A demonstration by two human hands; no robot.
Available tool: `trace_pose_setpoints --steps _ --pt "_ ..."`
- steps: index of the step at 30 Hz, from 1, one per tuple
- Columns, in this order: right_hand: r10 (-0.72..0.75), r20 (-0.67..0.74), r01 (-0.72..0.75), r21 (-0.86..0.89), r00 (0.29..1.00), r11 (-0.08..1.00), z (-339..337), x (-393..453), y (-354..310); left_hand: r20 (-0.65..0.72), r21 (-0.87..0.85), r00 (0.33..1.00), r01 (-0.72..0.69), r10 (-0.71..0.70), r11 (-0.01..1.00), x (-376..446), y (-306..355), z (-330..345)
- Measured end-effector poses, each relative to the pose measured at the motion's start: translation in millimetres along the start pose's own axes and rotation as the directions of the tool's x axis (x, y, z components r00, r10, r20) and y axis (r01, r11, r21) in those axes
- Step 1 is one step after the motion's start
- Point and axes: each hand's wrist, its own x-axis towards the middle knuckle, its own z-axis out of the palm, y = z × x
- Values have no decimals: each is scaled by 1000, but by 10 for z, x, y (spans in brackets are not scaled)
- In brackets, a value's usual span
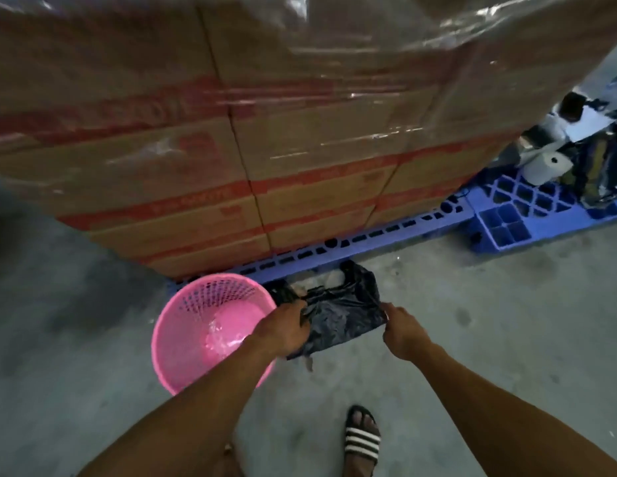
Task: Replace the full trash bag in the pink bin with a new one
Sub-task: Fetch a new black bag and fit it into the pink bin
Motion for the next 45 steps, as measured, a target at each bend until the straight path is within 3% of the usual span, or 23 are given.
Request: trace_pose_setpoints --steps 3,7,10,14,18,21,25,28,31,34,36,38,40,41,43,45 --pt "-19 41 20 -27 999 999 383 711 442 -43 -10 998 52 -52 999 639 -134 582" --pt "-94 26 97 -100 995 990 906 1676 778 -96 108 989 125 -114 986 1580 -393 1316" --pt "-158 27 160 -283 987 946 1285 2343 917 -141 216 985 127 -98 968 2215 -594 1765" --pt "-336 4 261 -638 942 725 1622 3128 974 -182 359 980 144 -82 922 3040 -950 2153" --pt "-474 -9 268 -814 880 515 1782 3782 1006 -203 477 970 217 -133 852 3646 -1238 2317" --pt "-435 -3 192 -895 901 402 1879 4131 1093 -175 650 965 264 -197 713 3843 -1395 2378" --pt "-292 -101 16 -928 951 372 2032 4241 1175 -191 802 958 279 -215 528 3780 -1477 2495" --pt "-260 -101 -20 -955 960 297 2098 4017 1112 -224 797 960 279 -167 535 3640 -1451 2565" --pt "-339 -75 23 -961 938 276 2055 3715 1032 -310 720 939 336 -152 608 3463 -1394 2559" --pt "-511 -85 91 -947 855 308 1942 3424 975 -427 649 898 384 -103 657 3287 -1307 2501" --pt "-570 -105 135 -922 815 363 1827 3202 915 -512 652 858 420 -42 631 3149 -1216 2412" --pt "-527 -183 213 -769 830 603 1677 3002 880 -551 670 834 422 27 610 3024 -1138 2310" --pt "-449 -286 324 -392 847 861 1487 2829 845 -587 618 806 389 72 683 2901 -1100 2203" --pt "-416 -362 360 -213 834 908 1403 2783 836 -612 579 786 370 88 727 2834 -1092 2163" --pt "-287 -514 281 -92 808 955 1223 2743 854 -670 517 732 342 122 785 2662 -1067 2108" --pt "-129 -507 54 -160 852 986 1093 2677 940 -705 471 696 317 136 823 2499 -1038 2080"
